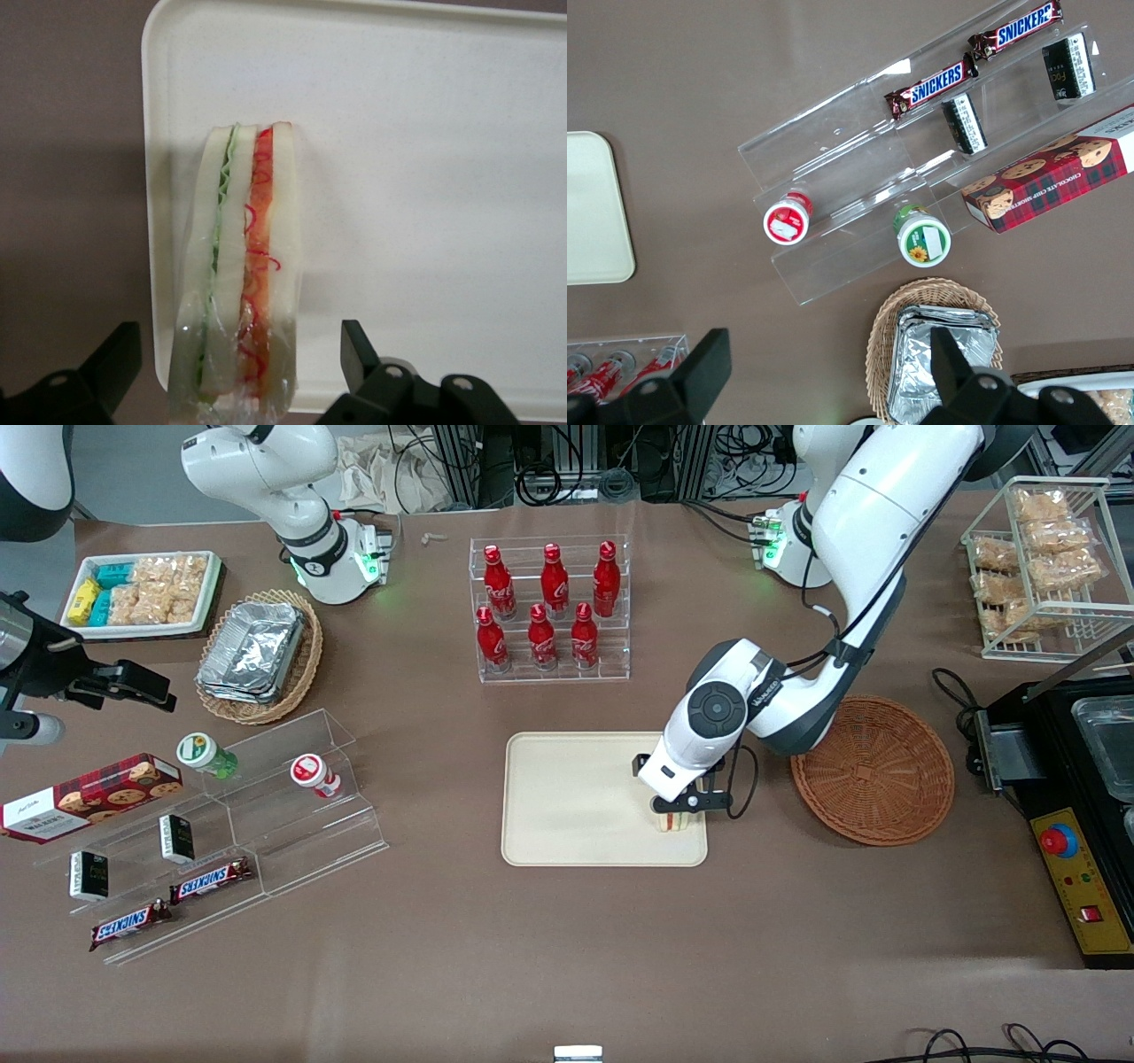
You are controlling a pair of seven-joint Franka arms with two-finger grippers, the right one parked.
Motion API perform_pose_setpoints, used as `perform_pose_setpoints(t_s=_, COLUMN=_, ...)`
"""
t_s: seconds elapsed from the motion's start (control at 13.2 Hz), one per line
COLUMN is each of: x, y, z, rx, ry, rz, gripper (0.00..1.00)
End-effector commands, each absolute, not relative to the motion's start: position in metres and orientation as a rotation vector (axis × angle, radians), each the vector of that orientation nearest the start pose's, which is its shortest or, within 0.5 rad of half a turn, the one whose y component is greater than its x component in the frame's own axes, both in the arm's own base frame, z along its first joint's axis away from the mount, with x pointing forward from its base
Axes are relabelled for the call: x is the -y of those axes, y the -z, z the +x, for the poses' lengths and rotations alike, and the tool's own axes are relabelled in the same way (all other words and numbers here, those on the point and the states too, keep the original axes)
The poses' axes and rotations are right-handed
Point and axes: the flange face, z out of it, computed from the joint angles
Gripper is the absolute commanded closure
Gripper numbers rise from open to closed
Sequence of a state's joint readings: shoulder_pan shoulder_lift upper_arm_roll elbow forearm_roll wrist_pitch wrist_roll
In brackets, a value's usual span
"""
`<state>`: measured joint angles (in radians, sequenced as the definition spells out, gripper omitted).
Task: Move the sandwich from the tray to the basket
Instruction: 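Lower the left gripper and close it on the sandwich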
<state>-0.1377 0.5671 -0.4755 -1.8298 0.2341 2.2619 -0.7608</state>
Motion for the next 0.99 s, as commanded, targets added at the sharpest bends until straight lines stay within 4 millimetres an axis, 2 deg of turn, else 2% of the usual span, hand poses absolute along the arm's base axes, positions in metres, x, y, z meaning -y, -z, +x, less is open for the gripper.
perform_pose_setpoints(t_s=0.0, x=0.344, y=-0.238, z=0.532, rx=0.079, ry=-0.108, rz=-3.146, gripper=0.00)
perform_pose_setpoints(t_s=0.23, x=0.343, y=-0.232, z=0.530, rx=0.073, ry=-0.121, rz=-3.141, gripper=0.02)
perform_pose_setpoints(t_s=0.46, x=0.343, y=-0.223, z=0.530, rx=0.077, ry=-0.135, rz=-3.144, gripper=0.08)
perform_pose_setpoints(t_s=0.61, x=0.336, y=-0.215, z=0.535, rx=0.096, ry=-0.133, rz=-3.144, gripper=0.10)
perform_pose_setpoints(t_s=0.84, x=0.336, y=-0.207, z=0.537, rx=0.102, ry=-0.127, rz=-3.160, gripper=0.21)
perform_pose_setpoints(t_s=0.91, x=0.336, y=-0.206, z=0.537, rx=0.102, ry=-0.126, rz=-3.162, gripper=0.28)
